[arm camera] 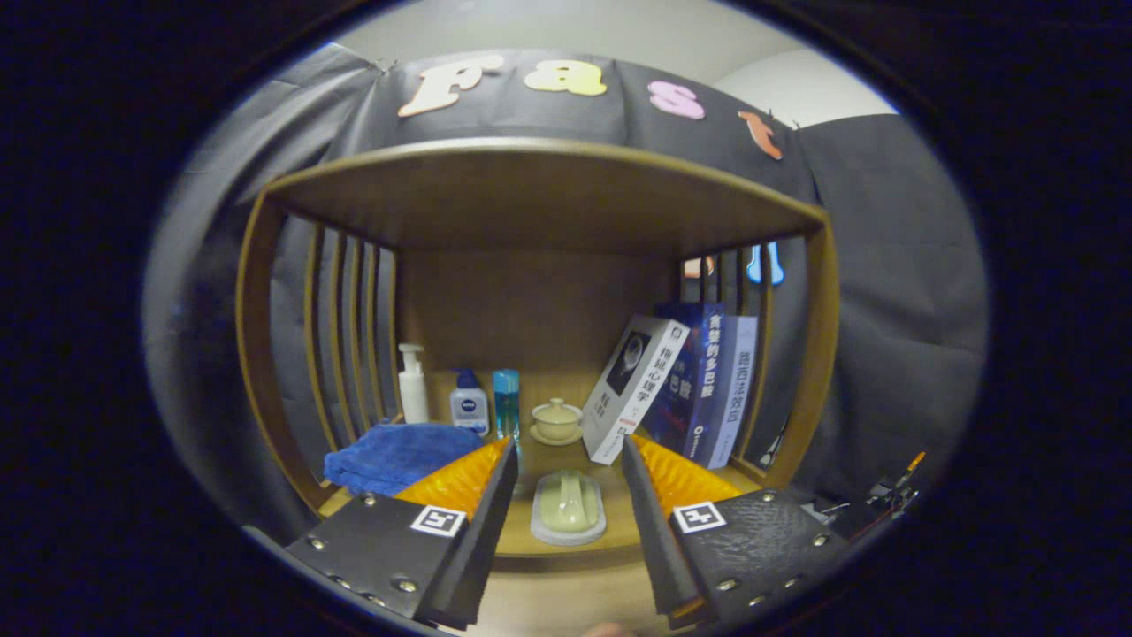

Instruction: Pull open the drawer, take out the items inside it, and place them on the countertop above the cabinet.

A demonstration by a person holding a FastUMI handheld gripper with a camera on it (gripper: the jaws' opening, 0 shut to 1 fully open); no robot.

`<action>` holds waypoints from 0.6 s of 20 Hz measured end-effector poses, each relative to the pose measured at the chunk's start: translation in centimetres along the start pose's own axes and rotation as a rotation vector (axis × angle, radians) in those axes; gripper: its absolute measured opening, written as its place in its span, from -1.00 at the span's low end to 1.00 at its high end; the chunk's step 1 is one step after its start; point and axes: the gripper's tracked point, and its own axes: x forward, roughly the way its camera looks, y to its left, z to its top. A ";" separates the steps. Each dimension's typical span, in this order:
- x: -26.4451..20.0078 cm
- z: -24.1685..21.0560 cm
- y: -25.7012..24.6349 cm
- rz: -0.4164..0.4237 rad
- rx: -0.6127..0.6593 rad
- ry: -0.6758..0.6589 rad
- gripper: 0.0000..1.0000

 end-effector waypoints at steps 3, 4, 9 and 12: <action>-4.3 1.6 0.2 0.040 -0.002 -0.113 0.45; -5.9 1.7 0.3 0.055 -0.010 -0.150 0.45; -11.5 -1.1 -1.3 0.024 -0.038 -0.140 0.46; -13.9 -3.4 -1.2 0.039 -0.037 -0.121 0.46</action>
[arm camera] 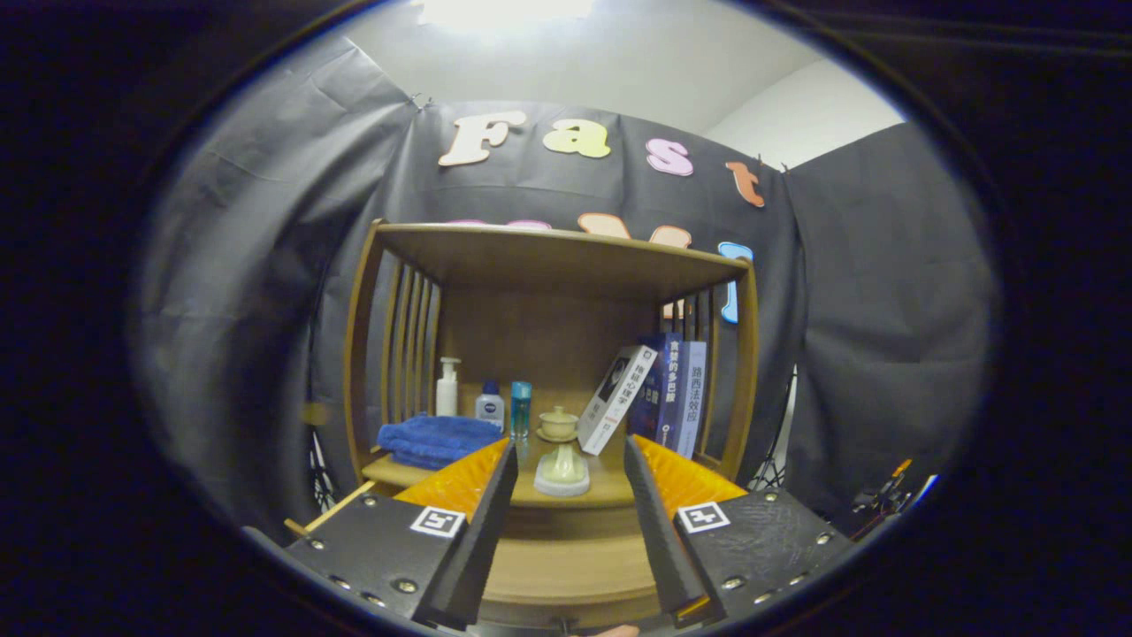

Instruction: Pull open the drawer, take out the items inside it, and place them on the countertop above the cabinet.

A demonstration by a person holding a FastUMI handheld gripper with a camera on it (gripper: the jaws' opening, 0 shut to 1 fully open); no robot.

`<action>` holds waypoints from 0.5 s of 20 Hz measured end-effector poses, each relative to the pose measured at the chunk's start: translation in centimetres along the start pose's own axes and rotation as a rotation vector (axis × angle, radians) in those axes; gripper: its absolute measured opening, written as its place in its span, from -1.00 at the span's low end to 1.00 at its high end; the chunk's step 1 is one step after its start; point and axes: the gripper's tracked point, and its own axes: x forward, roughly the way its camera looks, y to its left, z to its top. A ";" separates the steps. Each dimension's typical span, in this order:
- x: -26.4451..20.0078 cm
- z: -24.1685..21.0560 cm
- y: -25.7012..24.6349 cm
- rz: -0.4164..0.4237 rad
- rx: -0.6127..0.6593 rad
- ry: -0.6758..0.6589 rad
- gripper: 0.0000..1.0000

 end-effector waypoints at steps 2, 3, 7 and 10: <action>-1.8 -2.2 0.3 0.022 -0.010 0.031 0.45; -2.4 -2.9 0.3 0.029 -0.011 0.044 0.46; -4.4 -6.1 0.3 0.041 0.021 0.095 0.46; -5.6 -9.1 0.3 0.043 0.049 0.145 0.46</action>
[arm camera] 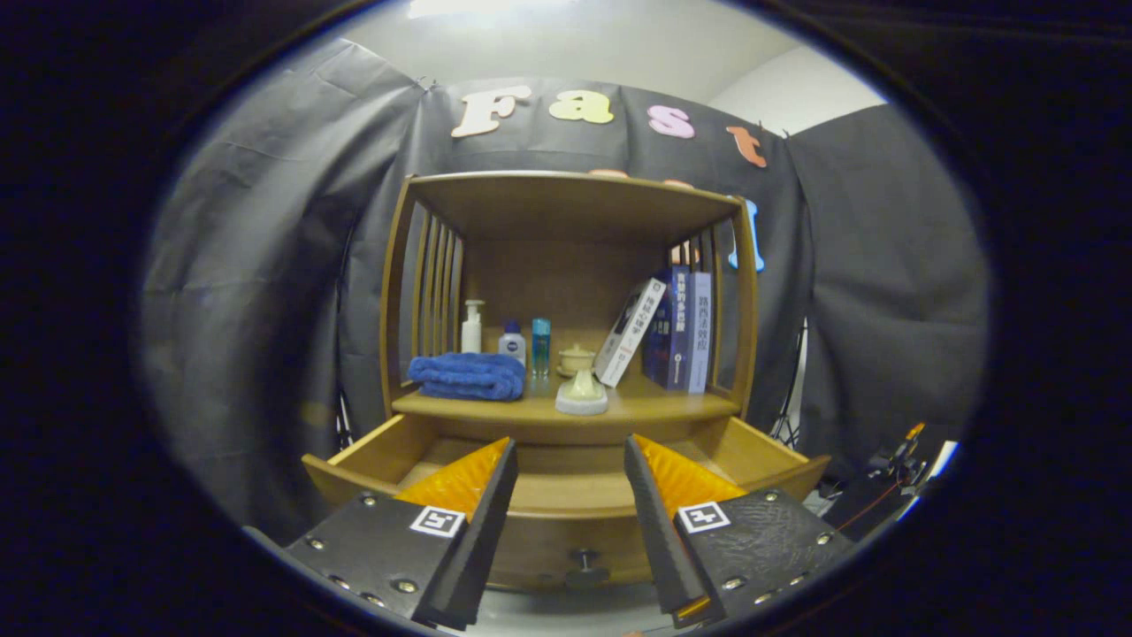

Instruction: Pull open the drawer, take out the items inside it, and place them on the countertop above the cabinet.

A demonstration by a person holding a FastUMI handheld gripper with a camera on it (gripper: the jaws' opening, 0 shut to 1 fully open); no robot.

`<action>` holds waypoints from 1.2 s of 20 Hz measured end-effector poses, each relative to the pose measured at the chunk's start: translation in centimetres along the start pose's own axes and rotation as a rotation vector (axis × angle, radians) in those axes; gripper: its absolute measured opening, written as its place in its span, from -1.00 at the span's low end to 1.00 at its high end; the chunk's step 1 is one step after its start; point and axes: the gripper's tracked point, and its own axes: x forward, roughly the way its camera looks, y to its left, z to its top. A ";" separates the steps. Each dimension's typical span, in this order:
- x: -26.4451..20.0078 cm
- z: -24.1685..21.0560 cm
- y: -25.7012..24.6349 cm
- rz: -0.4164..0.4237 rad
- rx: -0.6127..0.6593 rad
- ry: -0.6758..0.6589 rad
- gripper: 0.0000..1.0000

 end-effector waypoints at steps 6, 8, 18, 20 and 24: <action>0.1 -4.8 -0.3 -0.002 0.041 0.098 0.46; 0.4 -5.9 -0.5 -0.007 0.045 0.124 0.46; 2.0 -8.4 -1.5 -0.040 0.072 0.169 0.46; 2.3 -8.3 -1.7 -0.043 0.065 0.168 0.46; 3.8 -8.2 -1.4 -0.049 0.054 0.184 0.46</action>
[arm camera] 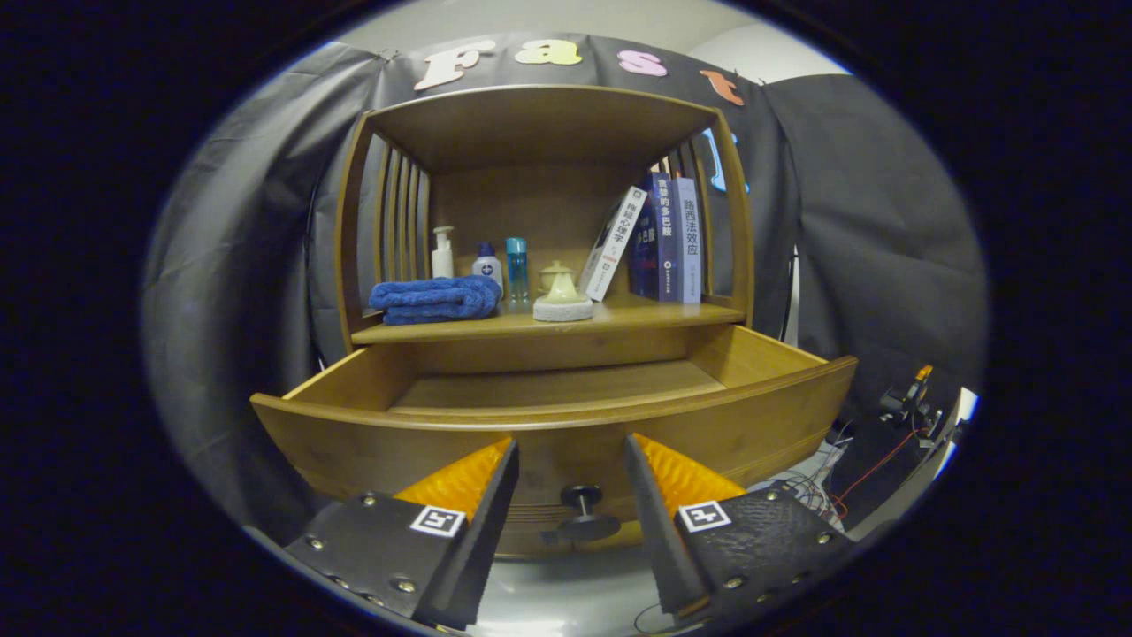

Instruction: Pull open the drawer, take out the items inside it, and place them on the countertop above the cabinet.

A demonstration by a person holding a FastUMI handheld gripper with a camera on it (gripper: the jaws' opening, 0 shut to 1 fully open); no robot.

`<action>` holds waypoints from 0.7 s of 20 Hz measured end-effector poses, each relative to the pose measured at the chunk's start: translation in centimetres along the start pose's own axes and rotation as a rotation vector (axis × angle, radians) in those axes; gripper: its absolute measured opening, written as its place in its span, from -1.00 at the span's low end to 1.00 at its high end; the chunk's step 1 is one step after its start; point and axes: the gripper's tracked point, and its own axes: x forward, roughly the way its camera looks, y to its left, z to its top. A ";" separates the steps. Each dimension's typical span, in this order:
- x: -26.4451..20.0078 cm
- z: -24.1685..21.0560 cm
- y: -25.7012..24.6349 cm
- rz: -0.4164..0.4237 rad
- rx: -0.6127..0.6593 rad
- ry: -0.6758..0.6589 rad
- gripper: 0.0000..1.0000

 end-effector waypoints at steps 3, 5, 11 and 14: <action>1.5 1.1 0.3 0.013 0.022 -0.019 0.46; 2.5 1.3 0.3 0.021 0.015 -0.009 0.47; 6.6 2.1 0.8 0.026 0.014 0.008 0.47; 8.8 2.4 1.6 0.048 0.008 0.024 0.47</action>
